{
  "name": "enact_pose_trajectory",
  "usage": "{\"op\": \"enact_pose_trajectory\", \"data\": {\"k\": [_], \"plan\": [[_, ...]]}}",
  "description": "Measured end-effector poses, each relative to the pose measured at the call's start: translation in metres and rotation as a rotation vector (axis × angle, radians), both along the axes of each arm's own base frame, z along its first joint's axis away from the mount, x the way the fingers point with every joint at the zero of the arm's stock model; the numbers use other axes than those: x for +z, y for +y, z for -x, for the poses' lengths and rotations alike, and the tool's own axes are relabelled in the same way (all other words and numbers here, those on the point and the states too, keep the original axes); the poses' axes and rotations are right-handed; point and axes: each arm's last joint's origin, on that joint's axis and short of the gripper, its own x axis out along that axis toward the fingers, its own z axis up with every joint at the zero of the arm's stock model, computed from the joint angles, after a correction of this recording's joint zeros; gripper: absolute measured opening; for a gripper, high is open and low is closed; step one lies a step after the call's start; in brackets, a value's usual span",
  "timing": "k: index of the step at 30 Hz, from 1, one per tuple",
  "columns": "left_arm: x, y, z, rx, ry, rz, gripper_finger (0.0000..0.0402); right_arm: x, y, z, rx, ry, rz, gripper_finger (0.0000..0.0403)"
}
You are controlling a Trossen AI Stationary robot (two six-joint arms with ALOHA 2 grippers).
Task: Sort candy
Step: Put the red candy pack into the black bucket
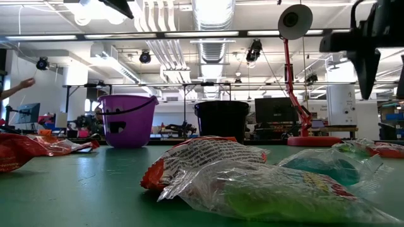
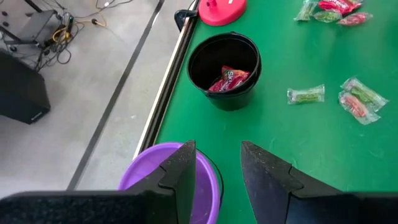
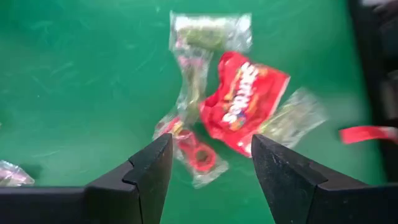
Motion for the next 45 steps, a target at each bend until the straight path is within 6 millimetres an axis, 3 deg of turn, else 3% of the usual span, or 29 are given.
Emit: {"op": "enact_pose_trajectory", "data": {"k": [12, 34, 39, 45], "plan": [[0.000, 0.000, 0.001, 0.005, 0.000, 0.004, 0.0110, -0.034, -0.024, 0.006, -0.096, 0.065, -0.012, 0.0211], [0.000, 0.000, 0.002, 0.027, -0.009, 0.027, 0.0110, -0.091, -0.043, 0.023, -0.180, 0.025, -0.030, 0.0207], [0.000, 0.000, 0.002, 0.027, -0.007, 0.028, 0.0110, -0.093, -0.044, 0.025, -0.177, 0.019, -0.027, 0.0173], [0.000, 0.000, 0.002, 0.027, -0.005, 0.028, 0.0110, -0.093, -0.044, 0.024, -0.160, 0.020, -0.025, 0.0080]]}}
